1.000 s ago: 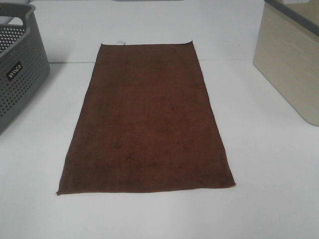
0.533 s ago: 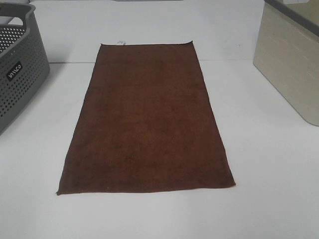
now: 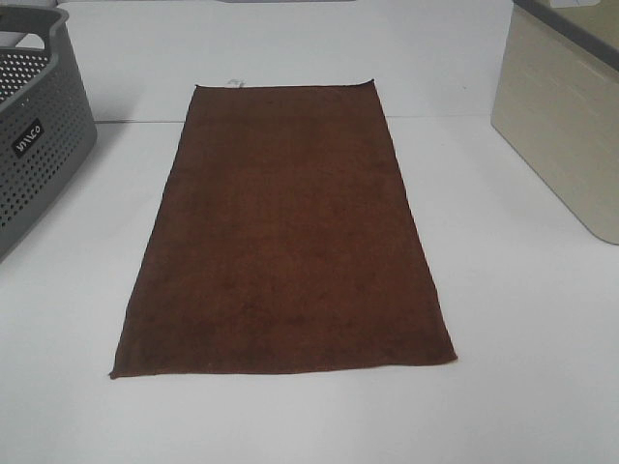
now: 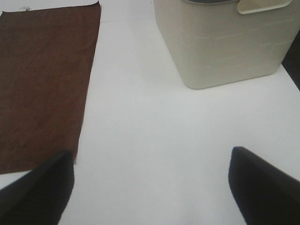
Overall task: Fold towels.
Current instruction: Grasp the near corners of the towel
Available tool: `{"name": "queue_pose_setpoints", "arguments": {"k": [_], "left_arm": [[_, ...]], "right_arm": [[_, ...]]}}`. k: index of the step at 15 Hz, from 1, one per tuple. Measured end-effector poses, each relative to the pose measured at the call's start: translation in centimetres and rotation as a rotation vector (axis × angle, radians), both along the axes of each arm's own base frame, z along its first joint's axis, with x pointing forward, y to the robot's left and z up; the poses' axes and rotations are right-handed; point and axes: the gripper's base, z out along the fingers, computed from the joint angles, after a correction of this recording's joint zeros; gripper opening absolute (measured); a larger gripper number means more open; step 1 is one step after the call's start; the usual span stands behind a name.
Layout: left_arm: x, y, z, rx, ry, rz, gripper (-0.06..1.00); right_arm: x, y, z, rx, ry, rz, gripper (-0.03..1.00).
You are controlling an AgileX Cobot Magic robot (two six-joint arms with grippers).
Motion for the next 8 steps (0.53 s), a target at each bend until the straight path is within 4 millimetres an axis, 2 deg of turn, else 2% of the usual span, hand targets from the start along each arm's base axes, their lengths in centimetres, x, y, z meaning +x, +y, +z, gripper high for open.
{"name": "queue_pose_setpoints", "arguments": {"k": [2,4,5,8], "left_arm": [[0.0,0.0,0.0,0.000,-0.002,0.000,0.58],[0.8,0.0,0.8,-0.005,-0.013,0.007,0.58],[1.9,0.0,1.8,-0.025,-0.072,0.017,0.58],[5.4,-0.7,2.4,-0.127,-0.012,0.004,0.58]], "right_arm": [[0.9,0.0,0.8,0.001,0.023,0.000,0.82],[2.9,0.0,1.5,0.009,0.106,0.003,0.80],[5.4,0.1,1.8,0.037,0.213,0.014,0.78],[9.1,0.8,1.0,0.141,0.375,0.044,0.77]]}}
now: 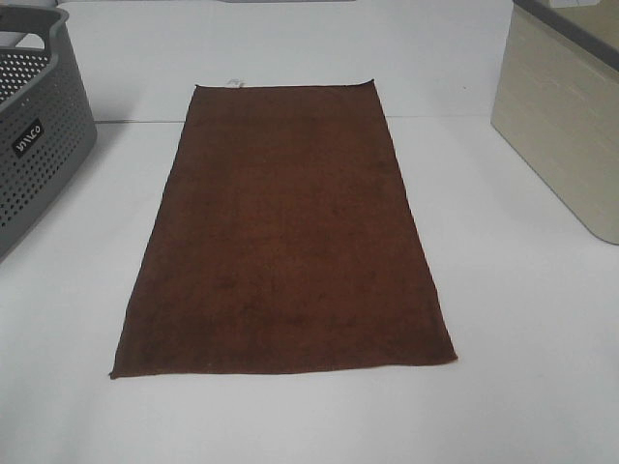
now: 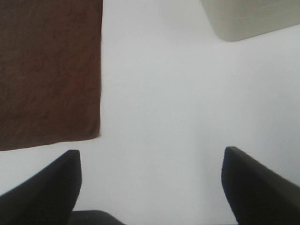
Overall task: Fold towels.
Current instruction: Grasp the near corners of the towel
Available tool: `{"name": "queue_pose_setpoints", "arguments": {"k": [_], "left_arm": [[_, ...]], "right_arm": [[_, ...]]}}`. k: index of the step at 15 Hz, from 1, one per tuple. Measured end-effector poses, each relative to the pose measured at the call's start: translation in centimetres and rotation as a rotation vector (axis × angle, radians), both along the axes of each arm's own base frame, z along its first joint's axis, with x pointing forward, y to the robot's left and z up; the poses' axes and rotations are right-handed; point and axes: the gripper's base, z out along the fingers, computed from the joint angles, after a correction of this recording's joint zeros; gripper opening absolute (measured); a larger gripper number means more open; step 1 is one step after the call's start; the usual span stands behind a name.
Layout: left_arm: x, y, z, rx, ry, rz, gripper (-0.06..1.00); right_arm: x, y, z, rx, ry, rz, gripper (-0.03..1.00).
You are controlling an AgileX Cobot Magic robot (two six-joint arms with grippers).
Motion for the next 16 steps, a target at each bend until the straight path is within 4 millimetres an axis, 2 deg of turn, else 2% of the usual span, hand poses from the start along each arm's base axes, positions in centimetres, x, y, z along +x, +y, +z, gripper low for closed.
{"name": "queue_pose_setpoints", "arguments": {"k": [2,4,7,9,12,16], "left_arm": [[3.0,-0.8,-0.6,-0.107,0.139,-0.018,0.58],[6.8,-1.6,-2.1,-0.186,0.317,-0.042,0.58],[11.6,-2.7,-5.5,-0.245,0.512,-0.103,0.58],[14.5,-3.4,-8.7,-0.279,0.629,-0.139,0.58],[17.2,-4.1,-13.2,-0.333,0.745,-0.163,0.58],[19.0,-4.2,-17.6,-0.374,0.808,-0.124,0.58]], "right_arm": [[2.5,0.6,-1.2,0.092,0.132,0.012,0.77],[4.8,1.0,-2.8,0.135,0.253,0.040,0.77],[8.2,1.5,-5.6,0.201,0.385,0.078,0.77],[10.0,2.0,-7.2,0.247,0.419,0.120,0.77],[12.0,2.7,-9.3,0.333,0.436,0.167,0.77],[14.0,3.3,-11.7,0.412,0.426,0.199,0.77]]}}
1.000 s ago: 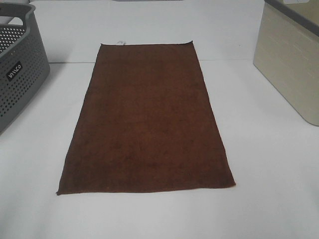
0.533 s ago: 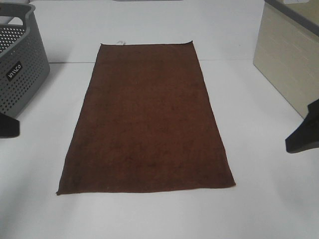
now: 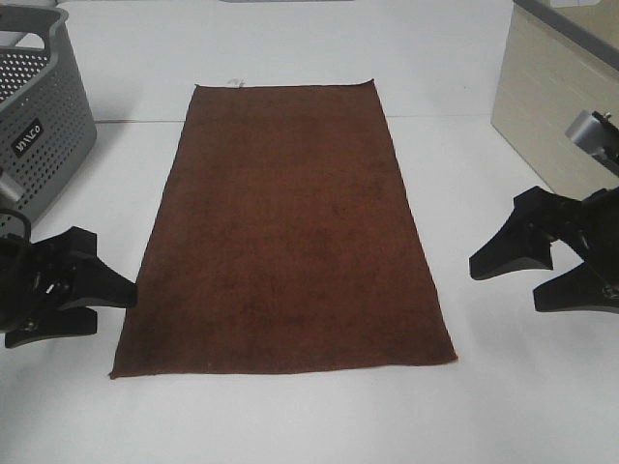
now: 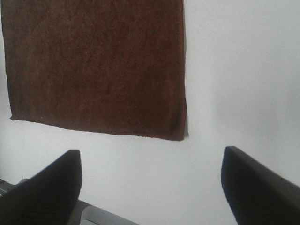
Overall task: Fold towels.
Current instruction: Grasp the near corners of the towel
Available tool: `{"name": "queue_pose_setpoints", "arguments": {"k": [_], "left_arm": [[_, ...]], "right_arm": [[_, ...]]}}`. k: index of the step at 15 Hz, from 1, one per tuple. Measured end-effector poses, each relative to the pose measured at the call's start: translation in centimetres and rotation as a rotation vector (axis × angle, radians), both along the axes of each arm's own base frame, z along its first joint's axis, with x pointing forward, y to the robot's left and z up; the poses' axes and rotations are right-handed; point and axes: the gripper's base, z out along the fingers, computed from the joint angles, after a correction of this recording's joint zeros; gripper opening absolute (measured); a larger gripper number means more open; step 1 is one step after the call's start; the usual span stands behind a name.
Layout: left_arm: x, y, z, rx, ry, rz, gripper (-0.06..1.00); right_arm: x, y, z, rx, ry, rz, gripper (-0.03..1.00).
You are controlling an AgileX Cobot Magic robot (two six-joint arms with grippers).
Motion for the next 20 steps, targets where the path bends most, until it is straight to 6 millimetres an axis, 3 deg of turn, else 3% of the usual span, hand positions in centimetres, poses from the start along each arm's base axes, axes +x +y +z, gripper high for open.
{"name": "queue_pose_setpoints", "arguments": {"k": [3,7,12,16,20], "left_arm": [[0.8,0.0,-2.8,0.009,0.007,-0.009,0.58],[1.4,0.1,-4.5,0.047,0.002,-0.054,0.58],[2.2,0.4,-4.4,0.106,-0.011,-0.068,0.58],[2.3,0.2,-4.4,0.106,-0.009,-0.074,0.58],[3.1,-3.0,-5.1,0.050,0.019,-0.129,0.58]], "right_arm": [[1.2,0.3,-2.5,0.046,0.017,0.020,0.77],[2.0,0.6,-5.2,0.086,0.067,0.038,0.77],[3.8,3.5,-6.3,0.051,0.050,0.133,0.77],[4.2,3.5,-7.4,0.002,0.066,0.088,0.77],[4.4,3.7,-7.9,0.023,0.083,0.076,0.69]]}}
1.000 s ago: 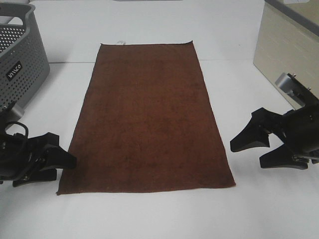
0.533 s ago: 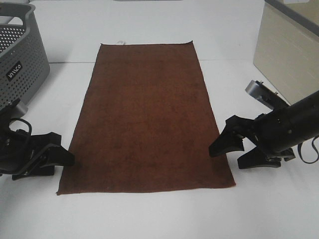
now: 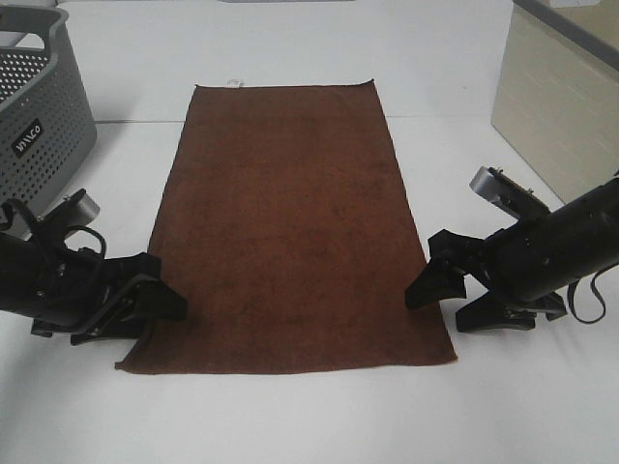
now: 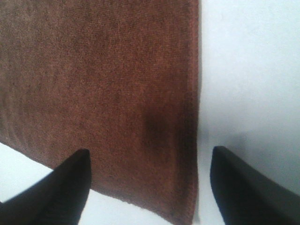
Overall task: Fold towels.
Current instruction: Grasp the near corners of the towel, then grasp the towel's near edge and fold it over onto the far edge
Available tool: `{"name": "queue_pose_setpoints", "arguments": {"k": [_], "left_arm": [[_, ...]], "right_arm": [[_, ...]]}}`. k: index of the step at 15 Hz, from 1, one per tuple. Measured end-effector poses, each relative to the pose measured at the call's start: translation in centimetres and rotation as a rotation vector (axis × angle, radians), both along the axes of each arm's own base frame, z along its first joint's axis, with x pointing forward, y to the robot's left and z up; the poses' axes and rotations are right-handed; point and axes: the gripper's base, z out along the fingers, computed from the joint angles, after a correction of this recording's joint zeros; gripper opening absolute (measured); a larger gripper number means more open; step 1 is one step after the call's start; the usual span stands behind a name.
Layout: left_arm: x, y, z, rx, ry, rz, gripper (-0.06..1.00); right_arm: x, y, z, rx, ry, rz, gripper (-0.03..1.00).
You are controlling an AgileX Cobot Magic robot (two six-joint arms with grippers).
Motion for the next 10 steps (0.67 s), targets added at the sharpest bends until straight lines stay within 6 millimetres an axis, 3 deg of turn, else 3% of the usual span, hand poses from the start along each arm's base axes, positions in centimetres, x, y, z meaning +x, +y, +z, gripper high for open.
{"name": "queue_pose_setpoints", "arguments": {"k": [2,4,5,7,8,10], "left_arm": [[0.4,-0.6,-0.6,-0.051,0.040,0.014,0.54],[0.7,-0.8,-0.9,-0.060,0.051,0.020,0.43],[0.7,-0.8,-1.0,-0.058,0.053,0.018,0.30],[0.7,-0.7,-1.3,-0.044,0.058,0.007,0.07],[0.6,-0.7,-1.3,-0.042,0.058,0.001,0.02],[0.5,-0.7,-1.3,-0.043,0.064,-0.017,0.01]], "right_arm": [[-0.1,0.6,-0.6,0.043,0.031,0.026,0.61],[-0.5,2.2,-1.0,0.056,0.049,0.063,0.52],[-0.5,2.4,-1.1,0.048,0.050,0.050,0.45],[-0.3,2.2,-1.5,0.023,0.065,-0.004,0.19],[-0.2,2.2,-1.6,0.012,0.064,-0.015,0.06],[-0.2,2.1,-1.6,0.009,0.069,-0.026,0.00]]}}
